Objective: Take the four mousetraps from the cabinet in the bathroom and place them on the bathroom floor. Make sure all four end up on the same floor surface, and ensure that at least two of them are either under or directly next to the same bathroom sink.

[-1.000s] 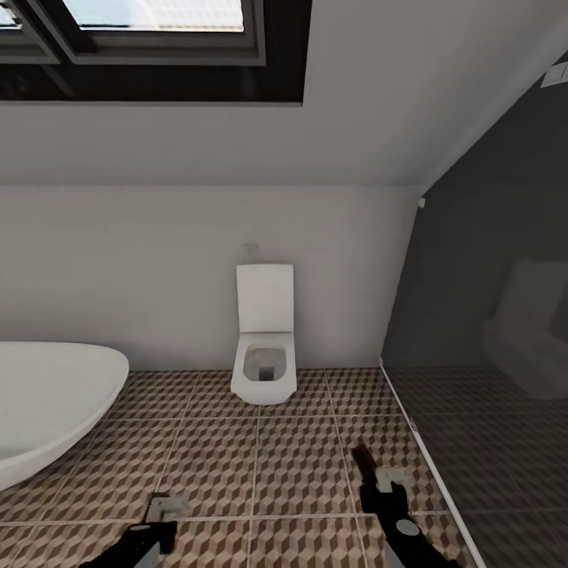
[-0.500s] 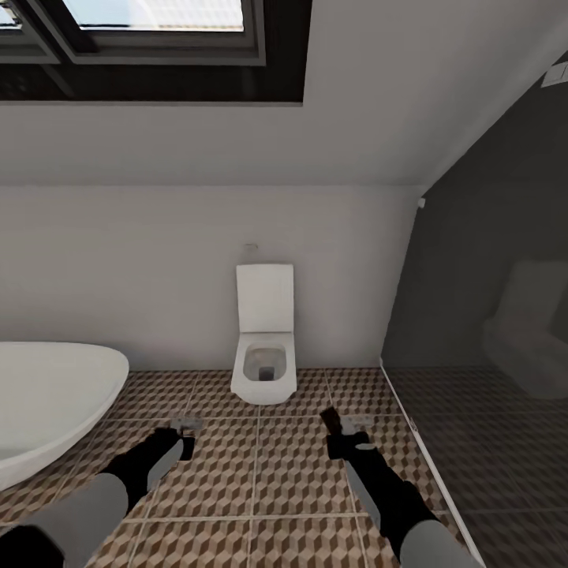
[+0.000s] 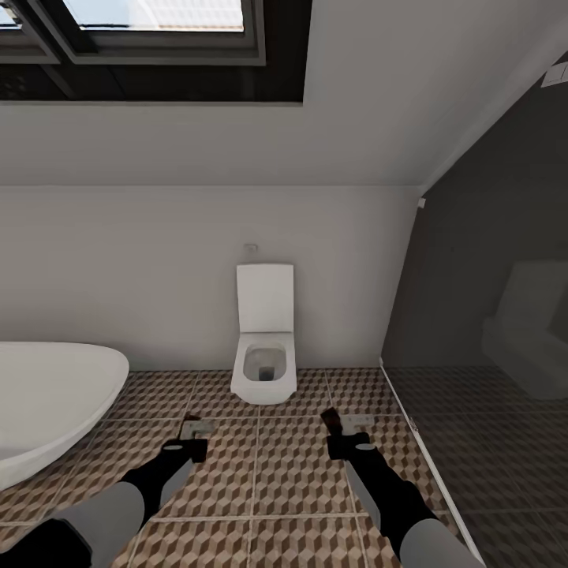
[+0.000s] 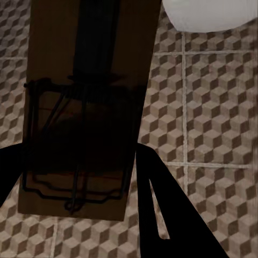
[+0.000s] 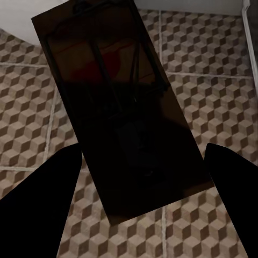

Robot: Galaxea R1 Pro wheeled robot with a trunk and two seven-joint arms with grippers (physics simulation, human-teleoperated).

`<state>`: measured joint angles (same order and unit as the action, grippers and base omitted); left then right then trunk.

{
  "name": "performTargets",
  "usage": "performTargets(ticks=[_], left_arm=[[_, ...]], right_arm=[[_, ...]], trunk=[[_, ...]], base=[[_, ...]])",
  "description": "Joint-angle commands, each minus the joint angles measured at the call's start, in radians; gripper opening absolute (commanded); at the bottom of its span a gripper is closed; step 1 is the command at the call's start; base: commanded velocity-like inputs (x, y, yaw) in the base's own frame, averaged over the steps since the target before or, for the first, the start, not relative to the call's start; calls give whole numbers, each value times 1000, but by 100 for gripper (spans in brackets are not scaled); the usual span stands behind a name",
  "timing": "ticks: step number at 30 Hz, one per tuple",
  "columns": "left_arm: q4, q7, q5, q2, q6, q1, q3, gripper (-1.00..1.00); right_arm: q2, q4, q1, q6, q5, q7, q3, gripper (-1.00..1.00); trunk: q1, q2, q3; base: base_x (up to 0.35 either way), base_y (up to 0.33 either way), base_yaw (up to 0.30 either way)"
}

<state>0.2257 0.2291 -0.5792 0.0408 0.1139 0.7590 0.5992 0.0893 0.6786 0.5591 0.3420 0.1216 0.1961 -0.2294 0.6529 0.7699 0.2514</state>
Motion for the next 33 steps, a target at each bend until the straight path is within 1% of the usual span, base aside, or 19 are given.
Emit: performTargets(ticks=[1,4,5,7,8,11,12,15,17,21,27,33], left_arm=[[13,6,-4,1,7,0,8,-100],[109,-9,1,1,13,0,15,-100],[154,-13,12,2,24,0,33,-100],[186,-15,23,2,62,0,65,-100],[194,-15,25,2,84,0,75,-100],[206,-13,29,2,126,0,89,-100],[207,-12,29,2,129,0,89,-100],[209,-13,30,2,133,0,92,-100],[210,-13,30,2,135,0,92,-100],[210,-13,30,2,135,0,94,-100],[210,-14,30,2,133,0,95,-100],[210,-14,30,2,133,0,96,-100]], right_arm=[[-1,2,1,3,11,10,-5,-100],[-3,2,1,1,10,10,-5,-100],[-3,3,1,1,10,10,-5,-100],[-4,7,1,0,10,9,-5,-100],[-5,9,1,0,10,9,-5,-100],[-5,16,1,0,11,4,-5,-100],[-5,20,1,0,11,4,-5,-100],[-6,42,1,0,12,4,-6,-100],[-6,51,1,0,12,3,-6,-100],[-6,55,1,0,12,3,-5,-100],[-6,56,1,0,12,3,-5,-100],[-6,56,1,0,12,5,-4,-100]], trunk=[[0,1,1],[0,1,1],[0,1,1],[0,1,1],[0,1,1],[0,1,1],[0,1,1],[0,1,1],[8,15,8],[8,15,9],[8,15,18],[31,57,46]], base=[[0,0,0],[0,0,0],[0,0,0],[0,0,0],[0,0,0],[0,0,0],[0,0,0],[0,0,0],[0,0,0],[0,0,0],[0,0,0],[0,0,0]])
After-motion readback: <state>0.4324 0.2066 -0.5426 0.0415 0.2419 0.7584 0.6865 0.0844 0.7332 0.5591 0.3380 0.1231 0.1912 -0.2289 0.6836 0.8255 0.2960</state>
